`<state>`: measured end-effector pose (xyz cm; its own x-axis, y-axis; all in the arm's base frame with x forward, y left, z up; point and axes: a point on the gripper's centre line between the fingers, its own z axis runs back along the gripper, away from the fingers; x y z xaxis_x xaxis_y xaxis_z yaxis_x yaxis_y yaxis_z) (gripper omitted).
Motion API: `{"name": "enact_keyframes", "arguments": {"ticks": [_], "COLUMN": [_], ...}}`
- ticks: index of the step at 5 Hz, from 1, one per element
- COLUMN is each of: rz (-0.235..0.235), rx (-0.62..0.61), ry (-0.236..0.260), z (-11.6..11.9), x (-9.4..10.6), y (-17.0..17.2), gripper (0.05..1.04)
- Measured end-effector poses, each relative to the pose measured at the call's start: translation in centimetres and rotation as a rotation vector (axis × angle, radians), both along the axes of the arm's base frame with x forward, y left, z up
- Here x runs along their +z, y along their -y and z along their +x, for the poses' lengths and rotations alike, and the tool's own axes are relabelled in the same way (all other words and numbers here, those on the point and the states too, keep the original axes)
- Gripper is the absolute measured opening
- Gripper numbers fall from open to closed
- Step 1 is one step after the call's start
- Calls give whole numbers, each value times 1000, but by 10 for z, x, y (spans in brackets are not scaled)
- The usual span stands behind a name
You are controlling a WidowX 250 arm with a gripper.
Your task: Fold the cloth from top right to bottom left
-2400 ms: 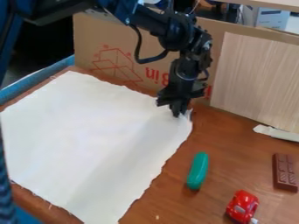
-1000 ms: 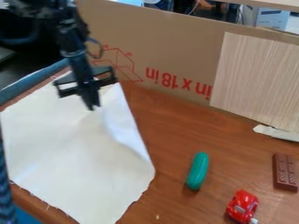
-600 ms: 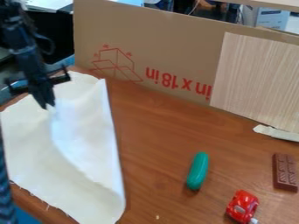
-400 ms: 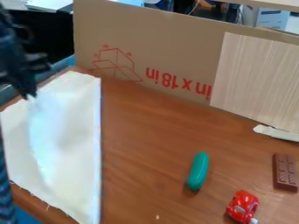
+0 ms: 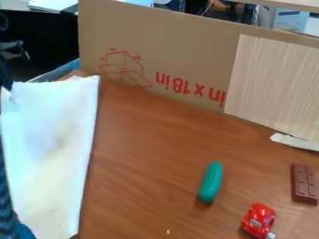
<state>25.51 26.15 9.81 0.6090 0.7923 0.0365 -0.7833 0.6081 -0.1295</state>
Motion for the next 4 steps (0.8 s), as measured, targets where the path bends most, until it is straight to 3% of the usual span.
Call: {"name": "enact_keyframes", "arguments": {"ticks": [1,2,4], "rz": [62,104,128], "rx": [34,152,199], "ry": [-34,-84,-87], "z": [-6,-10,-14], "x": [-5,-14,-24], "y": [-10,-19,-20], "gripper": [70,215,778]}}
